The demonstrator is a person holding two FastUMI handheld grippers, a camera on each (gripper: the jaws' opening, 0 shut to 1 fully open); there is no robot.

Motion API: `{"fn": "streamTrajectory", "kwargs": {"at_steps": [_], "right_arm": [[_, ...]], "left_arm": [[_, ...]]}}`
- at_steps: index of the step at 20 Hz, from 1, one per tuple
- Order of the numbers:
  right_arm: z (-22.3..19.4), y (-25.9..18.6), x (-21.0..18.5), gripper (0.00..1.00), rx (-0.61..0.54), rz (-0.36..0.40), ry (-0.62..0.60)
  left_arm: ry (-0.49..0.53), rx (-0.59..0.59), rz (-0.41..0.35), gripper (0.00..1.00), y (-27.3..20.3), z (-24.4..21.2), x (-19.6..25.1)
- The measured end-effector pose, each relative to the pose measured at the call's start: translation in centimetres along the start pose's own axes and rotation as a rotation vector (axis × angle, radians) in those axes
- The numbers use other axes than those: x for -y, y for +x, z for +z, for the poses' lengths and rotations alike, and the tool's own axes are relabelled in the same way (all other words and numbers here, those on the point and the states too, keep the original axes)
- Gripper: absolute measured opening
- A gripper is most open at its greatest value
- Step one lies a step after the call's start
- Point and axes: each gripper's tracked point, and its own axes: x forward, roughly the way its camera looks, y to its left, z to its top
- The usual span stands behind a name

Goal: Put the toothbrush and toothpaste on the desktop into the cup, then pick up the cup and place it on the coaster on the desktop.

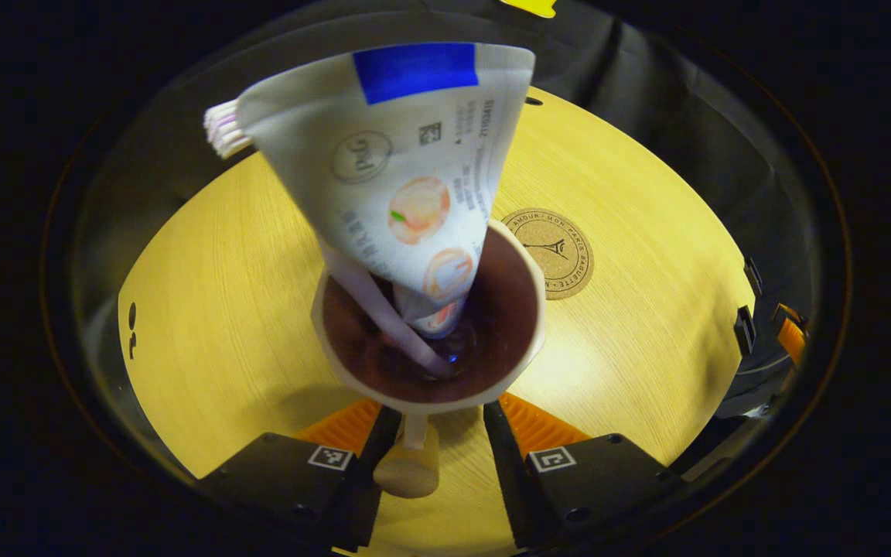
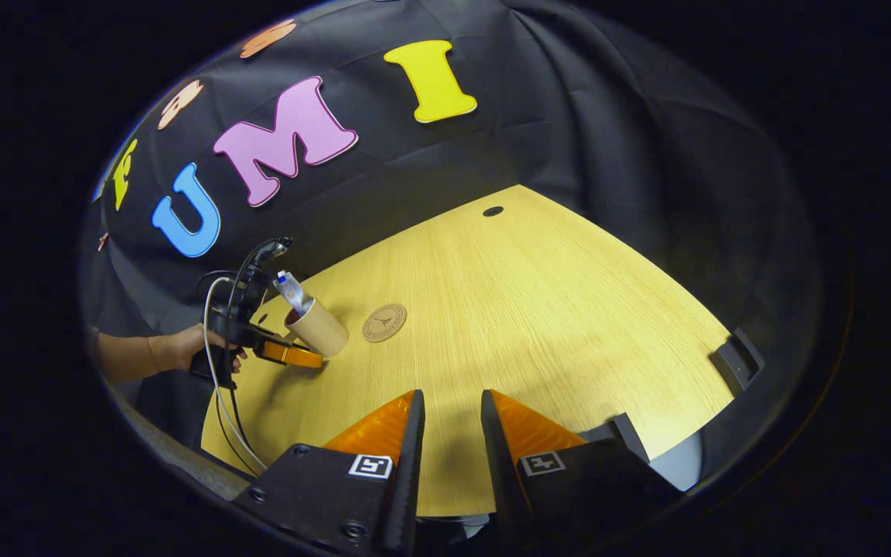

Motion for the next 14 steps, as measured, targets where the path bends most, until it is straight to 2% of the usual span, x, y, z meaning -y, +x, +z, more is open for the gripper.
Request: {"fn": "streamTrajectory", "kwargs": {"at_steps": [1,3,4,5,6,7,8,10,11,12,13,14], "right_arm": [[-0.2,0.0,0.0,0.45,-0.004,0.0,-0.001],[-0.6,0.0,-0.2,0.45,-0.014,0.006,-0.006],[-0.7,-0.1,-0.3,0.34,-0.019,0.009,-0.01],[-0.9,-0.2,-0.4,0.45,-0.021,0.014,-0.015],[-1.0,-0.2,-0.4,0.34,-0.024,0.017,-0.02],[-1.1,-0.1,-0.4,0.45,-0.028,0.018,-0.025],[-1.2,-0.2,-0.4,0.45,-0.031,0.02,-0.026],[-1.4,-0.1,-0.2,0.45,-0.039,0.021,-0.024],[-1.5,-0.2,-0.1,0.45,-0.042,0.019,-0.021],[-1.5,-0.2,0.1,0.45,-0.042,0.016,-0.017],[-1.4,-0.2,0.2,0.35,-0.039,0.014,-0.012],[-1.2,-0.1,0.4,0.45,-0.034,0.011,-0.007]], "left_arm": [[0.004,-0.007,0.007,0.66,0.1,0.1,-0.1],[0.01,-0.019,0.021,0.64,0.3,0.1,-0.4],[0.01,-0.023,0.029,0.61,0.4,0.1,-0.6],[0.009,-0.025,0.037,0.59,0.4,0.2,-0.8],[0.002,-0.029,0.033,0.55,0.5,0.1,-0.8],[-0.006,-0.033,0.035,0.53,0.6,0.0,-0.9],[-0.01,-0.038,0.038,0.48,0.7,0.0,-1.0],[-0.011,-0.045,0.045,0.5,0.8,-0.1,-1.2],[-0.014,-0.044,0.046,0.41,0.9,-0.1,-1.2],[-0.014,-0.045,0.045,0.4,0.9,-0.1,-1.2],[-0.013,-0.044,0.043,0.35,0.8,-0.1,-1.2],[-0.012,-0.042,0.042,0.35,0.8,-0.1,-1.2]]}}
